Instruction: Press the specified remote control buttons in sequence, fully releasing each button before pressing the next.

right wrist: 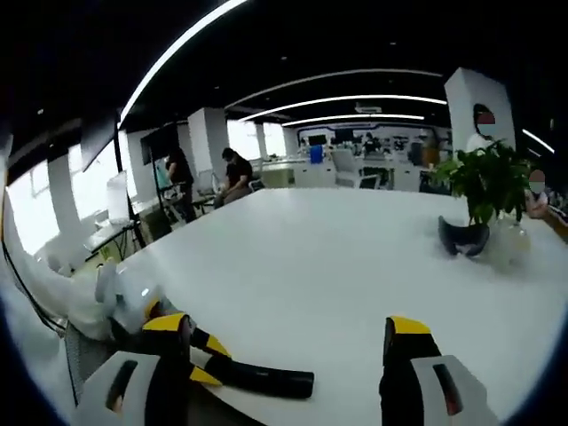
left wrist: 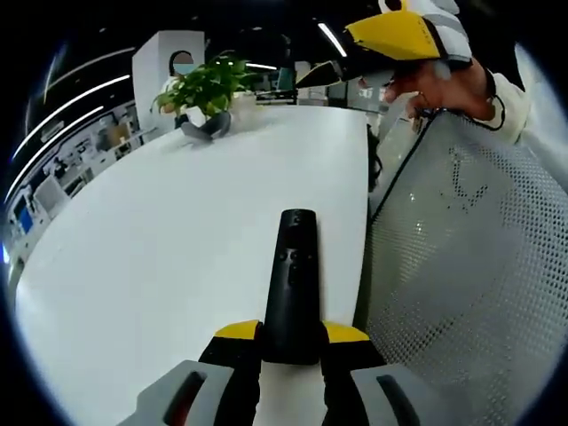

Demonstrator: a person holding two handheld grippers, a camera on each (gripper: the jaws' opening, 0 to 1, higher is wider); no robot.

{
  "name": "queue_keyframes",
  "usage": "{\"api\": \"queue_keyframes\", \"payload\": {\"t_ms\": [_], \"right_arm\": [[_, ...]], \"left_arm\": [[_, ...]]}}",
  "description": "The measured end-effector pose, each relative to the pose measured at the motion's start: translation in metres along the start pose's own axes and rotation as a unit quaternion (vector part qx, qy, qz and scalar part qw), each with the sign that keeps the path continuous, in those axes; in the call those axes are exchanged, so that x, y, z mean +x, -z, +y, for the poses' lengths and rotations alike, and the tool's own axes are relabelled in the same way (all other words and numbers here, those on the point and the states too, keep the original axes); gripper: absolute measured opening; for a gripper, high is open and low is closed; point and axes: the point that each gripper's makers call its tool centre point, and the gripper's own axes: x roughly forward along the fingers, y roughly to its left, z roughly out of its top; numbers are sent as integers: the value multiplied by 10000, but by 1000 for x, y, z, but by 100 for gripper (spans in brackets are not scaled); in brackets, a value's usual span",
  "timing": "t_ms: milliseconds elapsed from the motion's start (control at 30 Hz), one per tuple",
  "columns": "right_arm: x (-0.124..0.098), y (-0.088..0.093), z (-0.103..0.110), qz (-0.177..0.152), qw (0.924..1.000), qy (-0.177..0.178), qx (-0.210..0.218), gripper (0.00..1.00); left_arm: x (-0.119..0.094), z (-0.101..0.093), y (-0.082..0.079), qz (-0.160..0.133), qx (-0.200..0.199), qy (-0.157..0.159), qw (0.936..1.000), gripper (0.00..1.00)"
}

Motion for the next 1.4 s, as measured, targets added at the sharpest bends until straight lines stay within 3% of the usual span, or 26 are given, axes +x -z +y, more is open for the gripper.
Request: {"api": "queue_keyframes", "payload": {"t_ms": [100, 267, 567, 900, 1400], "right_arm": [[3, 5, -11, 69, 9998, 121, -139, 89], [-1, 5, -29, 1, 9995, 296, 83, 90], [-4, 1, -40, -250, 9970, 716, 169, 91], [-4, 8, -51, -170, 9945, 1027, 72, 90], [-4, 11, -58, -88, 9922, 1239, -95, 87]], "left_arm": [[0, 0, 0, 11, 6, 4, 10000, 25], [0, 0, 1, 28, 28, 26, 10000, 25], [1, 1, 1, 118, 70, 77, 9999, 25], [0, 6, 2, 272, 128, 138, 9995, 25], [3, 44, -2, 494, 406, 281, 9976, 25]]}}
